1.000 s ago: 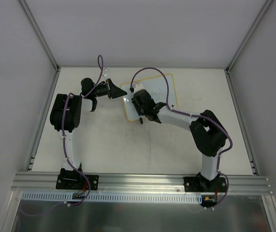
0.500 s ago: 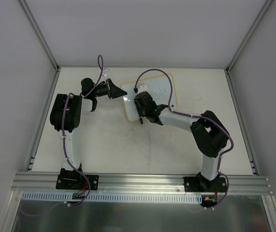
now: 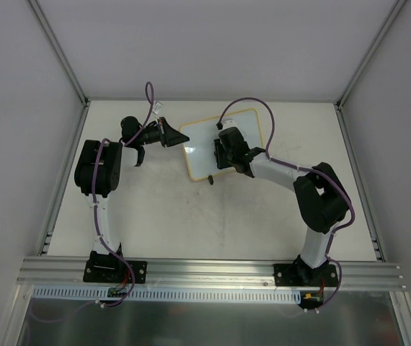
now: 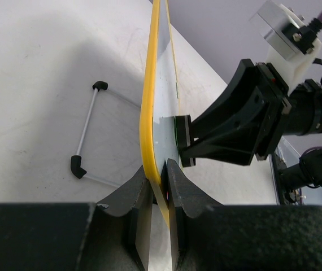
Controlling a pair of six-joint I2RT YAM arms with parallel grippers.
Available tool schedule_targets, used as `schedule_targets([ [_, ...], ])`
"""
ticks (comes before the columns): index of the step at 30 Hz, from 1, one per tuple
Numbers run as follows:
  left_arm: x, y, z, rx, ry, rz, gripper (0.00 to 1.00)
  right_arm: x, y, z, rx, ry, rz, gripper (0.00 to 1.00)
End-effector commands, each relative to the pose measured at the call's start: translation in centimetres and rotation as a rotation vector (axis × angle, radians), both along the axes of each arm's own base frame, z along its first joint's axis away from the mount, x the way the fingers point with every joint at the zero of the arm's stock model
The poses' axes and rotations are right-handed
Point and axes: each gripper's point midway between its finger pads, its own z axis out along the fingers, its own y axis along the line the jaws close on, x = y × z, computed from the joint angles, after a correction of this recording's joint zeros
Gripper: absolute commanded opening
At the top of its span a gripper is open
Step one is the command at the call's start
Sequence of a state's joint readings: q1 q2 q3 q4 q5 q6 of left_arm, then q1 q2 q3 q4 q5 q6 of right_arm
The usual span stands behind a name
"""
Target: Erase the whiteboard
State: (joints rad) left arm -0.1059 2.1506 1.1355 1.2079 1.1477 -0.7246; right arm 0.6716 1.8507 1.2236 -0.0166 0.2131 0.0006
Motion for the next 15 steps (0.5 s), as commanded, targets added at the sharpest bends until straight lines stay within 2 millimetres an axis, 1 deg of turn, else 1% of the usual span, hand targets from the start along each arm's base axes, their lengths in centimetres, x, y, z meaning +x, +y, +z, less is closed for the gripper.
schedule_targets([
  [1,-1.7,-0.9,2.0,0.017,-0.175,-0.097,0.0,1.7,-8.7,-3.6,-0.16,0.056,-0.2,0.0],
  [5,-1.8,-0.9,2.1,0.016,-0.179,-0.098,0.0,1.6,-9.5,-3.6,-0.159,0.057,-0.215,0.0],
  [9,-1.8,-0.9,2.1,0.017,-0.177,-0.1,0.0,1.5,-9.7,-3.5,-0.161,0.05,-0.219,0.01],
  [12,-1.8,-0.9,2.1,0.017,-0.179,-0.1,0.0,1.4,-8.5,-3.2,-0.133,0.046,-0.171,0.0],
  [13,-1.8,-0.9,2.1,0.017,-0.179,-0.1,0.0,1.2,-7.8,-3.1,-0.127,0.042,-0.15,0.0],
  [15,-1.8,-0.9,2.2,0.017,-0.18,-0.1,0.0,1.4,-6.8,-2.4,-0.138,0.017,-0.125,0.0],
])
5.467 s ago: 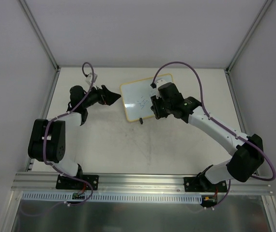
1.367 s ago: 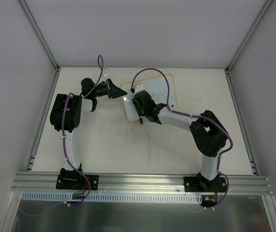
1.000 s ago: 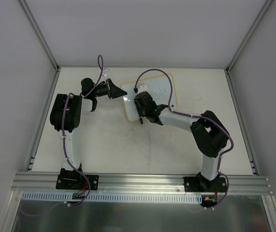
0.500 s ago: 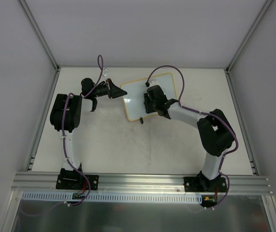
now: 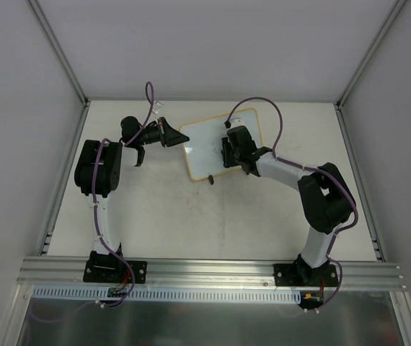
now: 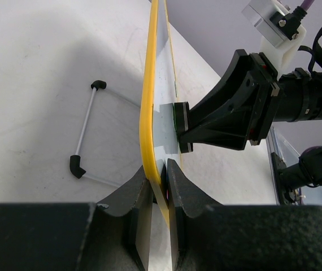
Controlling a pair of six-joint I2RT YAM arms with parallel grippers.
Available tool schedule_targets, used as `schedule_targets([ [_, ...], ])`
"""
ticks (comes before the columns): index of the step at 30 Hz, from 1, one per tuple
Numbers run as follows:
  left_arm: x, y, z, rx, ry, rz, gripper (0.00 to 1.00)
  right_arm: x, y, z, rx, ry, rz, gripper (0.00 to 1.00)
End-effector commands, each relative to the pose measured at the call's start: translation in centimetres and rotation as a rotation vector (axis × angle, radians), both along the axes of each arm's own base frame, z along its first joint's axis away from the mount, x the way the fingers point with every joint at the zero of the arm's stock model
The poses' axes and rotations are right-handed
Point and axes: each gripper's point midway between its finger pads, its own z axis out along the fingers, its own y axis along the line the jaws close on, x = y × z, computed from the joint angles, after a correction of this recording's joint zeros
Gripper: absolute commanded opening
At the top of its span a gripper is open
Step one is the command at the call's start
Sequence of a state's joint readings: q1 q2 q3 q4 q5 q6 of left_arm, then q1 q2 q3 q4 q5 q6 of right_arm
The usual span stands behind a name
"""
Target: Erase the whiteboard
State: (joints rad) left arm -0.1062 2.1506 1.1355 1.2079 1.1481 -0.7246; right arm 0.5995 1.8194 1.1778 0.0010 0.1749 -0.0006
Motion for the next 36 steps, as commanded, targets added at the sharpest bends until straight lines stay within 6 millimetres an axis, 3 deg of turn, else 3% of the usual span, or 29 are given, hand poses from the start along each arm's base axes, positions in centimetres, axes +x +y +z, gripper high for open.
schedule_targets([
  [1,-1.8,-0.9,2.1,0.017,-0.179,-0.099,0.0,0.2,-2.8,-2.3,-0.167,0.003,-0.048,0.0],
  [10,-1.9,-0.9,2.2,0.017,-0.18,-0.101,0.0,-0.8,5.1,-0.8,-0.143,-0.032,0.136,0.01],
  [22,-1.9,-1.0,2.2,0.016,-0.182,-0.104,0.0,-2.3,10.2,0.0,-0.086,-0.03,0.266,0.01],
  [30,-2.0,-0.9,2.3,0.016,-0.185,-0.105,0.0,-0.6,8.6,0.6,-0.093,-0.045,0.216,0.0],
  [36,-2.0,-1.0,2.2,0.016,-0.182,-0.107,0.0,1.4,4.8,0.9,-0.078,-0.03,0.103,0.01],
])
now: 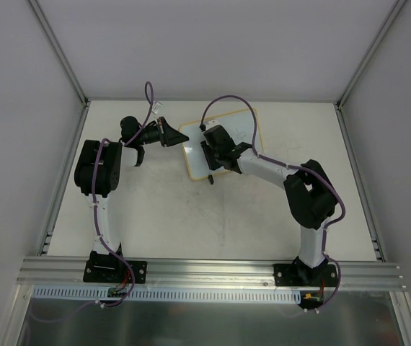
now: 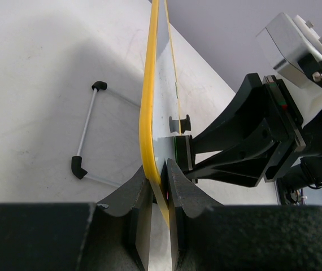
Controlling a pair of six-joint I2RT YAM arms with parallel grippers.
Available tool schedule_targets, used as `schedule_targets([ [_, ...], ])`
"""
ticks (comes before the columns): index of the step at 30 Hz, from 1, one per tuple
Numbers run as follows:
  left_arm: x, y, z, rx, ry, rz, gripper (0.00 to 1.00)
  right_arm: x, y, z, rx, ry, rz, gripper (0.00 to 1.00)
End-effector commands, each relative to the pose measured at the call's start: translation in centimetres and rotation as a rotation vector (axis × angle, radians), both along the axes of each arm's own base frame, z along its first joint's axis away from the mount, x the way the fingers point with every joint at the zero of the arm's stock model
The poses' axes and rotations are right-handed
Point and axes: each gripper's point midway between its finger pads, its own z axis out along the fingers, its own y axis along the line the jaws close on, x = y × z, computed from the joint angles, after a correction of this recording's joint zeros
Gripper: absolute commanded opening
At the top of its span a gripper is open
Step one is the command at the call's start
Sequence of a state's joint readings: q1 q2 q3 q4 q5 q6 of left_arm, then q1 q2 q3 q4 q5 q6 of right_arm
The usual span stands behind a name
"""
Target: Erase the whiteboard
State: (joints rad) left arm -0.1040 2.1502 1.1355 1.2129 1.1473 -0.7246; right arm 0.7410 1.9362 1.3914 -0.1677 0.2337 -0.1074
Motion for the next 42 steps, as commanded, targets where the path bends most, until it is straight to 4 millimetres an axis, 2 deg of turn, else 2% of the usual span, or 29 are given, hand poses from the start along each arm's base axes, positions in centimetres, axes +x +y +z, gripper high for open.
schedule_targets([
  [1,-2.1,-1.1,2.2,0.017,-0.178,-0.111,0.0,3.4,-2.1,0.3,0.07,-0.021,-0.096,0.0],
  [10,-2.1,-1.1,2.3,0.017,-0.183,-0.11,0.0,5.5,-8.4,0.1,0.055,-0.003,-0.255,0.0],
  [16,-2.1,-1.1,2.2,0.017,-0.181,-0.113,0.0,6.1,-12.3,0.2,0.037,-0.005,-0.335,0.0],
  [23,-2.2,-1.1,2.3,0.017,-0.181,-0.113,0.0,6.2,-14.9,-0.2,0.013,0.001,-0.389,0.0],
  [27,-2.2,-1.0,2.5,0.018,-0.186,-0.112,0.0,6.3,-14.2,-0.1,0.037,0.01,-0.368,0.0],
  [31,-2.2,-1.0,2.5,0.018,-0.186,-0.112,0.0,6.5,-12.5,0.2,0.077,0.019,-0.331,0.0],
  [36,-2.2,-1.0,2.6,0.018,-0.186,-0.111,0.0,6.1,-8.3,1.0,0.117,0.018,-0.239,0.0],
  [37,-2.2,-1.0,2.5,0.018,-0.184,-0.109,0.0,5.7,-6.7,1.5,0.125,0.013,-0.206,0.01],
  [39,-2.1,-1.0,2.6,0.018,-0.186,-0.109,0.0,5.2,-5.2,1.5,0.121,0.016,-0.176,0.0],
  [40,-2.2,-1.1,2.6,0.018,-0.186,-0.111,0.0,4.7,-3.3,2.0,0.133,0.014,-0.136,0.0],
  [42,-2.3,-1.1,2.6,0.018,-0.187,-0.112,0.0,4.2,-1.6,1.7,0.147,0.029,-0.108,0.0],
])
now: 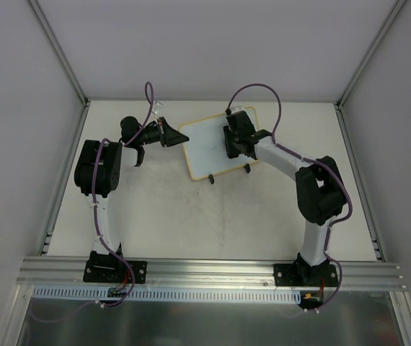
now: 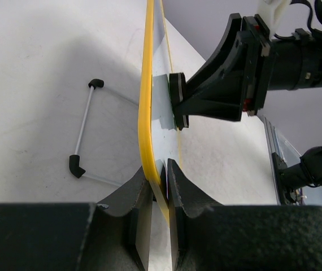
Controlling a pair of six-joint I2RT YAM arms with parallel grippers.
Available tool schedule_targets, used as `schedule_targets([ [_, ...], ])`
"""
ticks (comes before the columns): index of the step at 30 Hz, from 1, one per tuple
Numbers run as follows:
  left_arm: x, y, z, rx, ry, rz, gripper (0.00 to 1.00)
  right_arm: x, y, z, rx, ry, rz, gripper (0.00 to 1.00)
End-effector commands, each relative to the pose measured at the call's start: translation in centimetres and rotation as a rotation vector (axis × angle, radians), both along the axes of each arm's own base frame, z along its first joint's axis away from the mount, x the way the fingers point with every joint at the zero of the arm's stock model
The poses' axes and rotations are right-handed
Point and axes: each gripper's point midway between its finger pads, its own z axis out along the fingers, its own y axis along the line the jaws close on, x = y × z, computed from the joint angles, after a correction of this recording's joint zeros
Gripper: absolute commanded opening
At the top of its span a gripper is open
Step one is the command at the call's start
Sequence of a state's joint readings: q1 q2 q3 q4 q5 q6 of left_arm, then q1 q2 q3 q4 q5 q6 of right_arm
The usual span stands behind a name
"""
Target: Erase the whiteboard
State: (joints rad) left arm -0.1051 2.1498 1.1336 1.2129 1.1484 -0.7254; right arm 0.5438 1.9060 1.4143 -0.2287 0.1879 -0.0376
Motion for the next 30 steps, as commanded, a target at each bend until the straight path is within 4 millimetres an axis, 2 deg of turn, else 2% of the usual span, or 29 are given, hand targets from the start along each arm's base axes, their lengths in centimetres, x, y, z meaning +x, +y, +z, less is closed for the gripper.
schedule_targets([
  [1,-2.2,-1.1,2.6,0.018,-0.188,-0.112,0.0,-0.5,6.8,0.3,0.091,-0.022,0.124,0.0],
  [2,-2.2,-1.0,2.6,0.018,-0.189,-0.11,0.0,-0.9,8.1,0.6,0.111,-0.018,0.145,0.0],
  [7,-2.3,-1.0,2.7,0.018,-0.191,-0.112,0.0,-2.2,11.0,0.5,0.127,-0.01,0.209,0.0],
  [18,-2.3,-1.0,2.8,0.018,-0.197,-0.111,0.0,-4.6,15.2,0.2,0.136,0.017,0.334,0.0],
  [23,-2.3,-1.0,2.8,0.018,-0.196,-0.113,0.0,-4.6,15.5,0.2,0.131,0.012,0.338,0.0],
  [30,-2.4,-1.0,2.8,0.018,-0.197,-0.114,0.0,-2.8,12.6,0.6,0.046,-0.025,0.255,0.0],
])
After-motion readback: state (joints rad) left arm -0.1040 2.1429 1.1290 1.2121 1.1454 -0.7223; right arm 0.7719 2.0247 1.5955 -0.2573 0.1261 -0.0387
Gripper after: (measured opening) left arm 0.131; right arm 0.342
